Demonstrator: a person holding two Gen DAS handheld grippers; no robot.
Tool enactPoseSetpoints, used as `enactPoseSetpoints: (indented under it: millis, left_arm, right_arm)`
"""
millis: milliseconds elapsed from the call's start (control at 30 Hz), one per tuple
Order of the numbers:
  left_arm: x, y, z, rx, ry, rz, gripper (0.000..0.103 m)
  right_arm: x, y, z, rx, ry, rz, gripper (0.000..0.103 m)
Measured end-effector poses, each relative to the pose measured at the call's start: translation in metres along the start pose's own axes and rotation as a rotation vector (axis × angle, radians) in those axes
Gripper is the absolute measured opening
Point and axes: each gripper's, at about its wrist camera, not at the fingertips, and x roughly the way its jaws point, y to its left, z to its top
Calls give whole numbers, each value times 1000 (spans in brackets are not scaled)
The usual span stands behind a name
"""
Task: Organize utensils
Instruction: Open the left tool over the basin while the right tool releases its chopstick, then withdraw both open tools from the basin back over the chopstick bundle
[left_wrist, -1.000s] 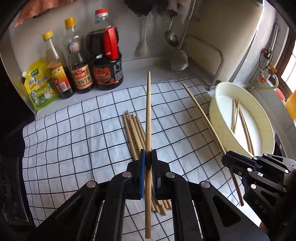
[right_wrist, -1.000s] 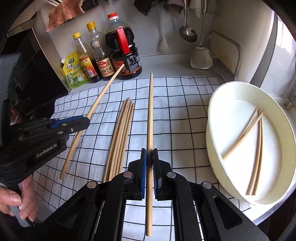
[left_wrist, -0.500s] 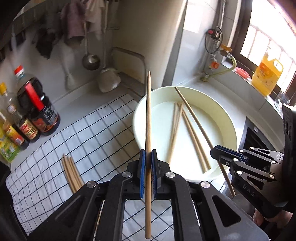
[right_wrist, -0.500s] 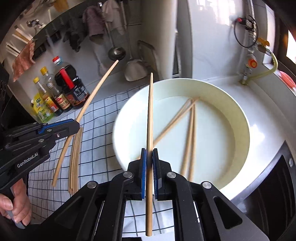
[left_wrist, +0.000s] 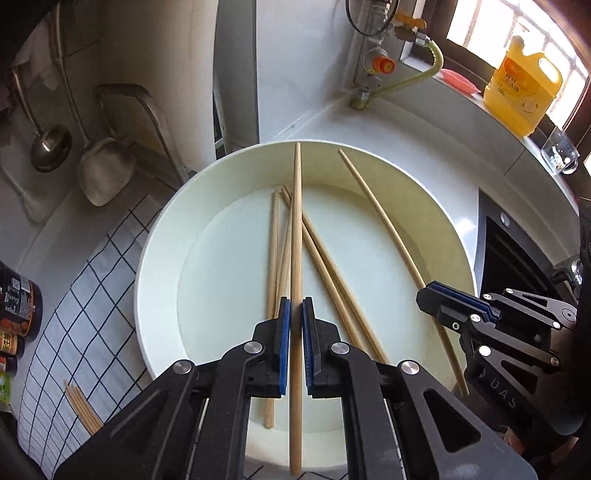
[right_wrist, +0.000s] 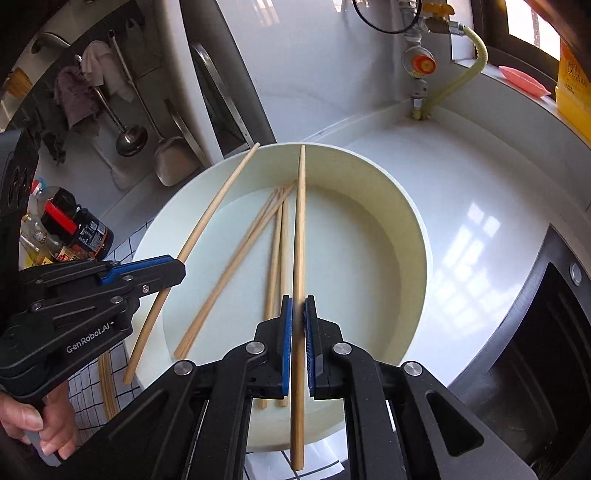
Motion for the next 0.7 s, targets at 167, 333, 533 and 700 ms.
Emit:
enactPoseSetpoints:
  millis: [167,333,533,700]
  left_arm:
    - [22,3,7,-12,34,-6,7]
    - [34,10,6,-24,70,-4,7]
    - [37,13,9,-40,85,30,29]
    - [21,24,7,-77,31,84,74]
  right_arm:
    - [21,0,4,7,42,6,7]
    - [31,-1,7,14,49,4,7]
    - [33,-4,14,25,52,13,16]
    - [24,-8,10,34,37,-5,29]
